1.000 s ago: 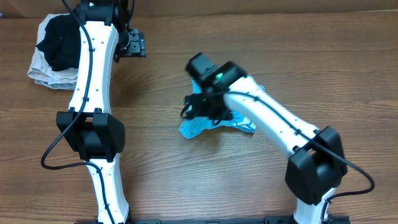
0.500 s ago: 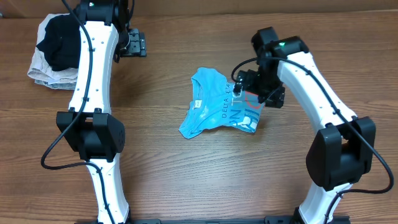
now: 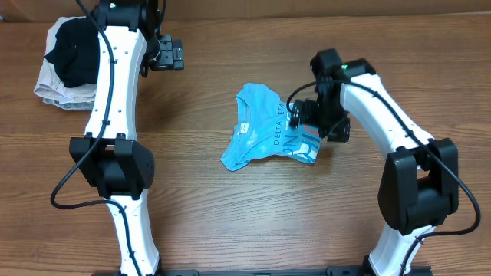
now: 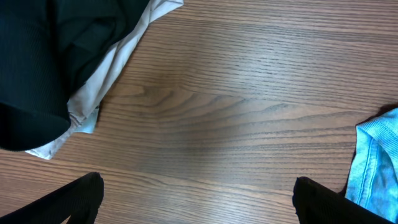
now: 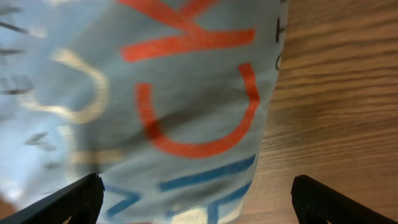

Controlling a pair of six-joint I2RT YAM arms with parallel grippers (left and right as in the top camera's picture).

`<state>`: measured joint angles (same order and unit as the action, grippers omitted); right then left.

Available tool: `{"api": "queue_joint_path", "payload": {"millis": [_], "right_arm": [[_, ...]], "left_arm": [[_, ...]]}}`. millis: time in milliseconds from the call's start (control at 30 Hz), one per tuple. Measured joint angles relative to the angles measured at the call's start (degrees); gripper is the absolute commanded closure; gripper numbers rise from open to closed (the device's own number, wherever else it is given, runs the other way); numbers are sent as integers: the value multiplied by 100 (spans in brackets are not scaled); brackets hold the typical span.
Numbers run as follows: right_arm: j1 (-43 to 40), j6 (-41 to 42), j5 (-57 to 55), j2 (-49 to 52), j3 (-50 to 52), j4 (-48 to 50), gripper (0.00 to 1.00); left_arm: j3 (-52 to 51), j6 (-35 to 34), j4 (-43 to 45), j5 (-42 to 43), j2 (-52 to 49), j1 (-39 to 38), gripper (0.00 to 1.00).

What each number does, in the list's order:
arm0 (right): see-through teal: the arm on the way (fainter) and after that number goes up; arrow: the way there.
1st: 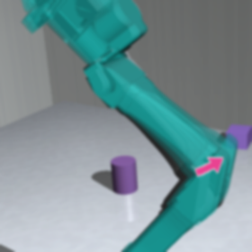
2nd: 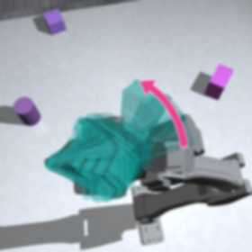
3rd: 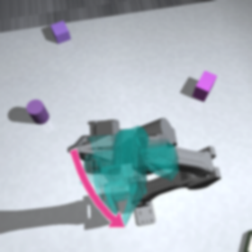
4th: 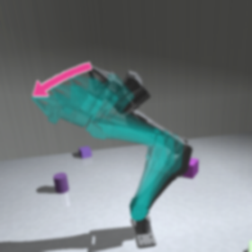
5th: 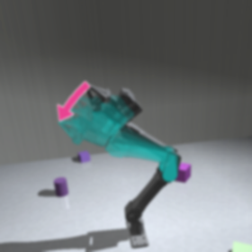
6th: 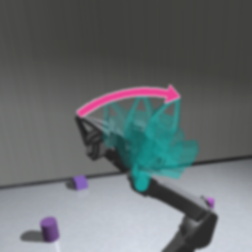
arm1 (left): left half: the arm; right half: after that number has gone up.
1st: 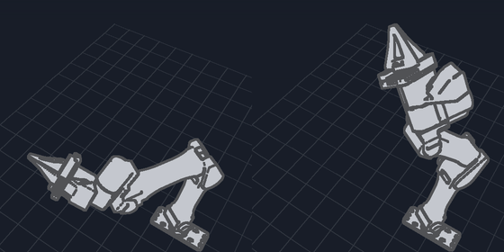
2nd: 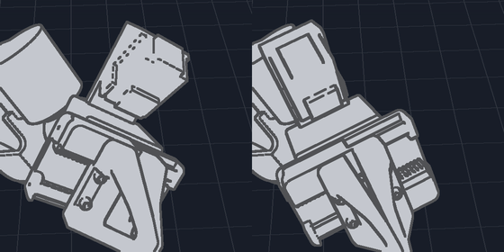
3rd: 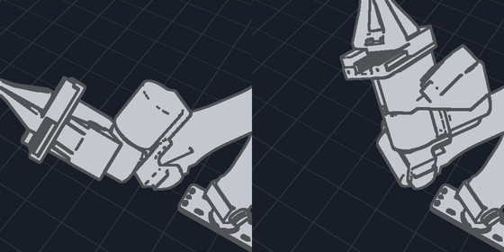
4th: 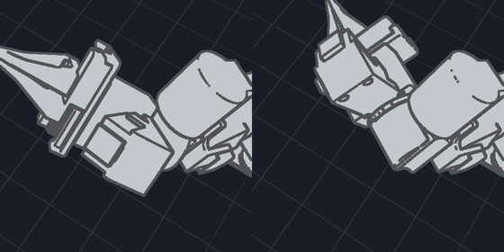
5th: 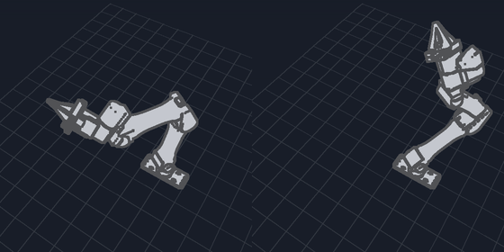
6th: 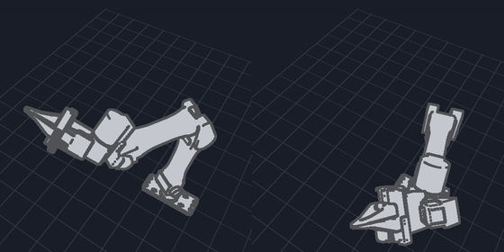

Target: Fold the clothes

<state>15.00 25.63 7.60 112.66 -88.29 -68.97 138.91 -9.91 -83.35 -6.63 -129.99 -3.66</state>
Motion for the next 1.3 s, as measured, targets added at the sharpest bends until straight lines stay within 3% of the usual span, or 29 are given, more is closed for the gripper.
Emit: {"api": "queue_joint_path", "payload": {"millis": [433,733,1000,1300], "right_arm": [[52,-61,142,0,1322,1657,0],[50,-984,721,0,1364,2767,3],[42,-1239,1019,0,1003,2337,0],[-319,-1215,1154,0,-669,839,0]], "left_arm": [[0,0,15,151,0,0,0],[0,197,109,748,0,0,0],[-332,555,256,1786,0,0,0],[-1631,629,1075,3480,0,-181,0]]}}
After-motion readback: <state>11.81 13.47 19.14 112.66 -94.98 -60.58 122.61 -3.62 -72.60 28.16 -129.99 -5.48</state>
